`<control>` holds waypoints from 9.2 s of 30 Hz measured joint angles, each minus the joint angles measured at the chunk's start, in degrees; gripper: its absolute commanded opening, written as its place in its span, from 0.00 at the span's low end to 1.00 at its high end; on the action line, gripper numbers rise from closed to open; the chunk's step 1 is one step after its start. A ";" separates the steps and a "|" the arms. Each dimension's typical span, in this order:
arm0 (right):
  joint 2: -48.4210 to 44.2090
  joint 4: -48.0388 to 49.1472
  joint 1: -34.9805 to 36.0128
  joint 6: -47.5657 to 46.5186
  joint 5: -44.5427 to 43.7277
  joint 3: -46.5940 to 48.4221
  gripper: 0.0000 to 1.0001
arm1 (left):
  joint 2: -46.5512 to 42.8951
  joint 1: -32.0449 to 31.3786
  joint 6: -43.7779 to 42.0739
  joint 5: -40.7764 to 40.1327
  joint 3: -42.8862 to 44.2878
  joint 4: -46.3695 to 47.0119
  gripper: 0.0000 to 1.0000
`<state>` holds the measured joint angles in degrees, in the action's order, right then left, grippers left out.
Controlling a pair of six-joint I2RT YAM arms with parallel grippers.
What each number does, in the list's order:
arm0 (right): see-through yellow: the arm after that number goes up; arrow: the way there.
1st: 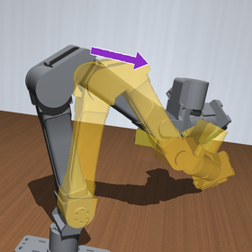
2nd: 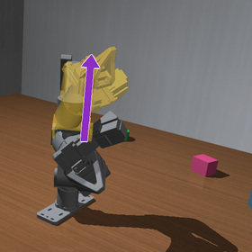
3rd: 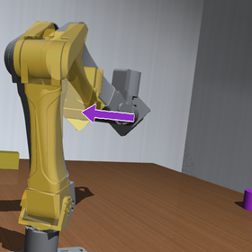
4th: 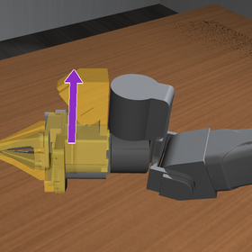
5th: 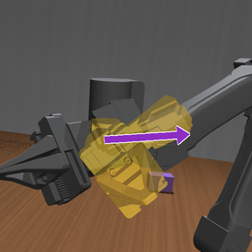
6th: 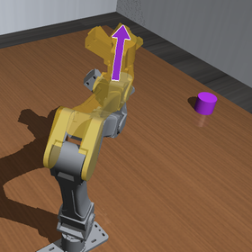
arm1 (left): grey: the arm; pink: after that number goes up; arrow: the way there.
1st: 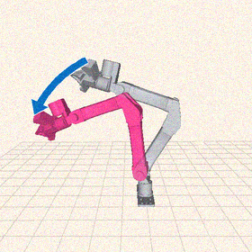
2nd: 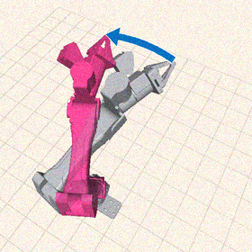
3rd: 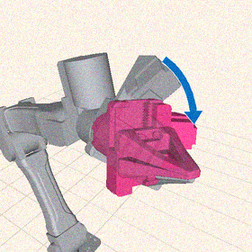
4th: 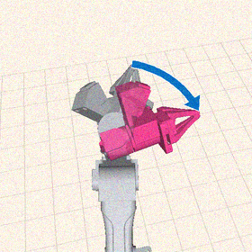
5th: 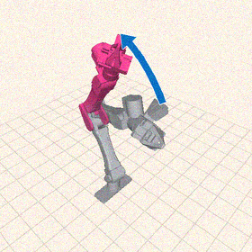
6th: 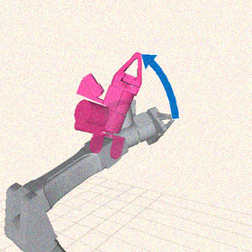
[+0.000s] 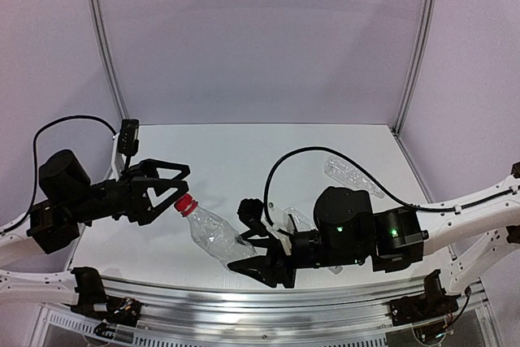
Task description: Unscrew the bottle caps
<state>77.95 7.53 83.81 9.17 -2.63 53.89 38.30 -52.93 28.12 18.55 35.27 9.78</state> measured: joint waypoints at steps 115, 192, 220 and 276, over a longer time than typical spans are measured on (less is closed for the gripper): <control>-0.57 1.22 -5.46 4.22 -7.19 -3.06 0.00 | 12.35 3.61 4.83 3.52 -2.91 12.31 0.83; 5.09 -12.76 -6.62 12.79 -33.20 3.26 0.99 | 29.20 11.72 5.07 -59.30 6.75 -26.05 0.43; 7.19 -26.01 -20.96 19.37 -18.97 4.31 0.99 | 15.28 7.43 1.73 -55.65 6.34 -25.40 0.87; 3.15 -36.79 -20.09 14.03 3.21 5.31 0.32 | 29.86 -23.78 -65.18 -53.62 4.48 -4.44 0.87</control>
<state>81.10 -29.26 63.72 23.20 0.58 59.20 68.16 -76.71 -37.06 -35.07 39.75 5.34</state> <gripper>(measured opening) 0.400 0.871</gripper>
